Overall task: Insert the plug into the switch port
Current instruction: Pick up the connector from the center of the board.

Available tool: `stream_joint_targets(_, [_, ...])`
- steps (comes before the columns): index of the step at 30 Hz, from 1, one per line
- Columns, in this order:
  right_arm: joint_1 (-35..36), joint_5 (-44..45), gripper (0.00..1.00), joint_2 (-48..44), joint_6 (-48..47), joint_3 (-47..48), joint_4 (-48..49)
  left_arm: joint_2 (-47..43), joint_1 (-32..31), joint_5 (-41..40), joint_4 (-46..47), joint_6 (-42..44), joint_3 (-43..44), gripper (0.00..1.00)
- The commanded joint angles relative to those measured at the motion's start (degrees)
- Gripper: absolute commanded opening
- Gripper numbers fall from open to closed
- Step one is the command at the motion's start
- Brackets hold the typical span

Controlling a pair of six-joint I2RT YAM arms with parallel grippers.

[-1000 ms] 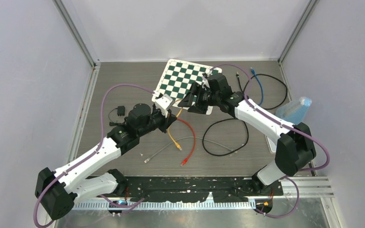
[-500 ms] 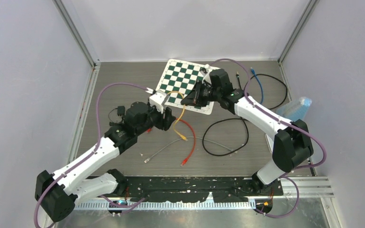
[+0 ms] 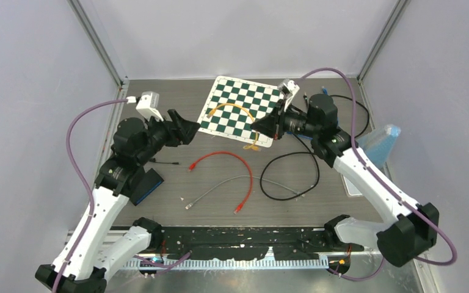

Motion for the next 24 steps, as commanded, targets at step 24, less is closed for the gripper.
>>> stream_joint_targets(24, [3.2, -5.2, 0.05, -27.4, -58.3, -27.0, 32.1, 0.2, 8.1, 31.1, 39.7, -47.0, -15.8, 0.78])
